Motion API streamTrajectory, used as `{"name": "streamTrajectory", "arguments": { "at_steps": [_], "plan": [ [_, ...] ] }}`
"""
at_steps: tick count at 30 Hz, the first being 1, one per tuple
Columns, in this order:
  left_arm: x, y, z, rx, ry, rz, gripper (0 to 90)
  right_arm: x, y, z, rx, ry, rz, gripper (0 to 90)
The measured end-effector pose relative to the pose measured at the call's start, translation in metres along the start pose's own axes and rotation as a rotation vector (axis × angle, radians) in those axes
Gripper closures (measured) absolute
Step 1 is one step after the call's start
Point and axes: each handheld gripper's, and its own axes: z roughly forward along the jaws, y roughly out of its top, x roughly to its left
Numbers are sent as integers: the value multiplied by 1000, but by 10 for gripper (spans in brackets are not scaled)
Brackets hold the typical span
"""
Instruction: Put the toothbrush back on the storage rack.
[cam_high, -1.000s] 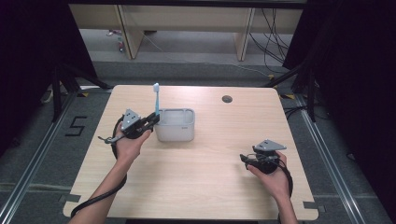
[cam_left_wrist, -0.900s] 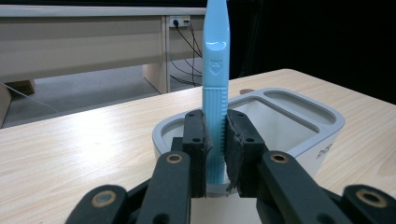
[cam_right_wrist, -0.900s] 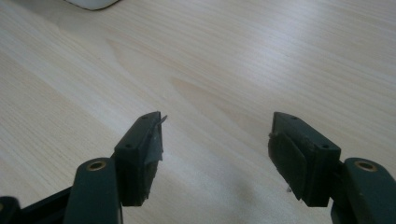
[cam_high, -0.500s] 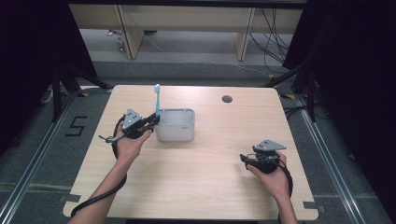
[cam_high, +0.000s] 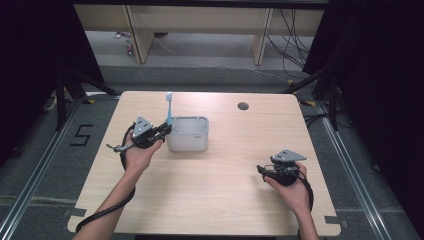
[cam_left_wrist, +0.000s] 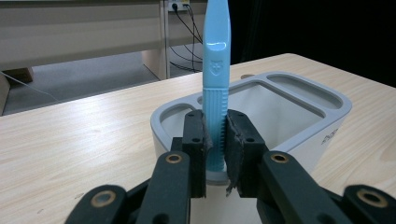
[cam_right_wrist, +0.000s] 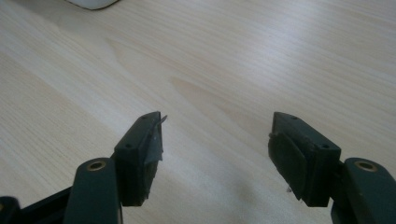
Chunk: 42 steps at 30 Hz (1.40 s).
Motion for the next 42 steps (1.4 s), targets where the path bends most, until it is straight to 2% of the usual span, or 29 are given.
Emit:
{"name": "streamTrajectory", "arguments": {
  "at_steps": [8, 14, 15, 16, 18, 21, 22, 23, 24, 36, 38, 42],
  "plan": [
    [0, 0, -1, 2, 3, 0, 772, -1, 0, 1, -11, -1, -15, 358],
    [-1, 1, -4, 1, 11, -11, 706, -1, 0, 0, -4, -3, -17, 358],
    [-1, 2, -6, 2, 14, -4, 686, -1, 0, 0, -3, -3, -18, 357],
    [-2, 2, -7, 3, 16, -6, 667, 0, 0, 0, 2, 0, -1, 357],
    [-2, 2, -10, 2, 25, -19, 629, 0, 0, 0, 2, 0, 0, 357],
    [-2, 3, -15, -6, 39, -38, 581, -1, -1, 2, -13, 3, -18, 357],
    [-1, 3, -15, -19, 33, -28, 569, -1, -1, 2, -13, 9, -18, 357],
    [-2, 3, -18, -3, 47, -47, 556, -1, -1, 1, -9, -2, -15, 357],
    [-2, 3, -19, -8, 45, -47, 547, 0, -1, 1, -9, -3, -14, 357],
    [-5, 5, -37, -19, 37, -42, 485, -1, -1, 0, -5, -5, -16, 357],
    [-5, 5, -39, -35, 27, -44, 481, -1, -1, 0, -6, -5, -15, 357],
    [-7, 5, -47, -24, 35, -40, 473, -1, -1, 0, -7, -4, -18, 357]
  ]
}}
